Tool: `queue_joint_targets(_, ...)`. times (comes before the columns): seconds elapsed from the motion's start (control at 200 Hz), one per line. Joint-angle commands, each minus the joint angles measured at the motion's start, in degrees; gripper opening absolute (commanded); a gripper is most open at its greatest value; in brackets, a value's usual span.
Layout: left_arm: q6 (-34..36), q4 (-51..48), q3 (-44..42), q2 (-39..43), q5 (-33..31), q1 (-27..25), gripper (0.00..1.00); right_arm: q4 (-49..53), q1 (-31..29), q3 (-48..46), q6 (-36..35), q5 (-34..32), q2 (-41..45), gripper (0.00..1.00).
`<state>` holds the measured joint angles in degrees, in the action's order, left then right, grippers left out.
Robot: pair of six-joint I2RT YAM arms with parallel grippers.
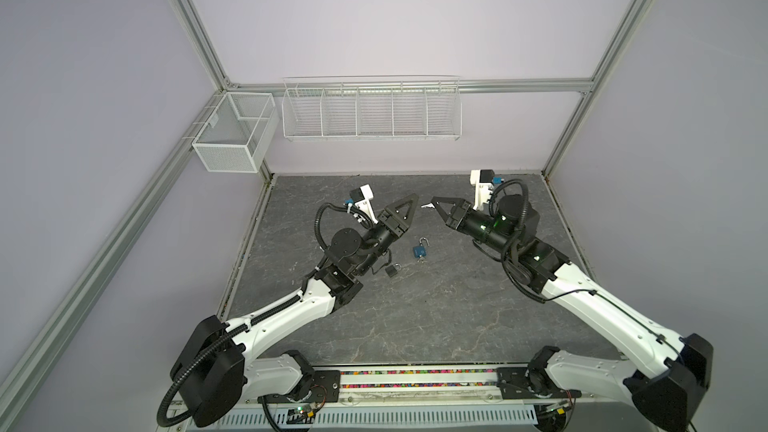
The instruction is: Unlock with the key
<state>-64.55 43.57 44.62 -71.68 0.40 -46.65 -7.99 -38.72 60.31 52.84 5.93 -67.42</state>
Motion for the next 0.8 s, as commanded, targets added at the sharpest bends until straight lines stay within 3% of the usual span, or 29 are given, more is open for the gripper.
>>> queue_joint_targets(0.0,-2.80,2.94,0.97,-1.45,-1.10,-0.35,0.40,-4.45,-0.96,-0.11,4.01,-1.45,-1.62,0.07)
queue_joint_targets(0.295,-3.60,7.92,1.16,-4.10,-0.27,-1.09,0.21,-4.35,-2.34,0.99,4.12,-2.14,-3.17,0.07)
queue_joint_targets(0.435,-4.26,8.17,1.21,-4.93,-0.21,-1.16,0.19,-4.84,-2.41,0.16,4.39,-2.85,-2.54,0.07)
queue_joint_targets(0.705,-3.91,7.29,0.98,-4.60,-1.00,-1.19,0.00,-4.01,-2.59,-0.38,3.35,-3.93,-1.08,0.07)
queue_joint_targets(0.795,-3.29,6.39,1.15,-4.55,-0.96,-1.16,0.00,-3.38,-2.52,-0.20,2.61,-3.57,-0.88,0.07)
